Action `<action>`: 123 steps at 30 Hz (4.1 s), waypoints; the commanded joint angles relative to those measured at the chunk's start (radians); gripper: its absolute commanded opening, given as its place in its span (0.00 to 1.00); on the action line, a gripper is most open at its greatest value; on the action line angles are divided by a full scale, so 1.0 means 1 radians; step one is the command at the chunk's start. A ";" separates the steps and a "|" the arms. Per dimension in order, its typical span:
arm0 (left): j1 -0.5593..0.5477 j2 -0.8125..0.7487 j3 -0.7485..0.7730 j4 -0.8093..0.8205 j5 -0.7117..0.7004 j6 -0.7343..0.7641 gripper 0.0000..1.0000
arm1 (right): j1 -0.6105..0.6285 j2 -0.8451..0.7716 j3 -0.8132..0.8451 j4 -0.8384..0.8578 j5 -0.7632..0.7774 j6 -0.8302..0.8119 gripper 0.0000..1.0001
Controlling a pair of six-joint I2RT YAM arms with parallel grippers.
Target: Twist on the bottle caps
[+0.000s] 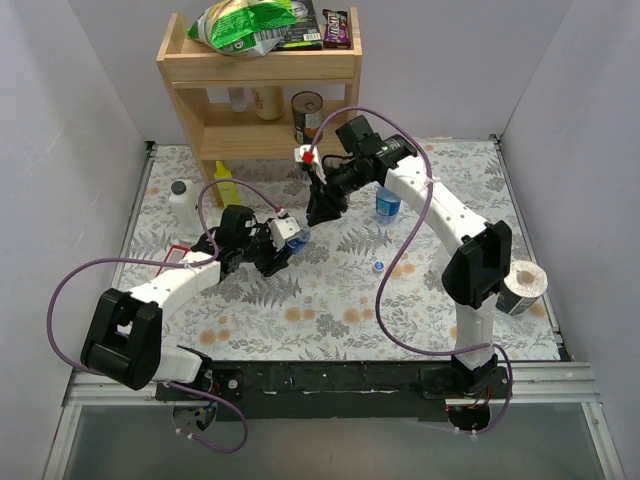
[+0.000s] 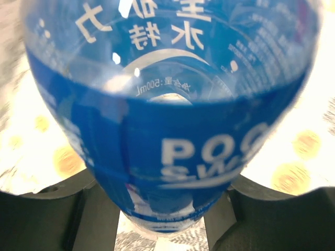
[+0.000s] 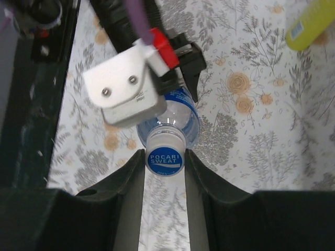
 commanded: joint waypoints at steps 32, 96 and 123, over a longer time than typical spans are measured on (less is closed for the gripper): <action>0.013 0.119 0.175 -0.321 0.315 0.258 0.00 | -0.109 -0.129 -0.026 -0.238 -0.186 -0.640 0.77; -0.050 -0.061 -0.026 0.155 -0.339 -0.192 0.00 | -0.253 0.042 0.050 0.464 -0.415 0.814 0.91; -0.002 0.196 0.362 -0.651 0.464 0.348 0.00 | -0.032 -0.200 -0.162 -0.324 -0.068 -0.889 0.61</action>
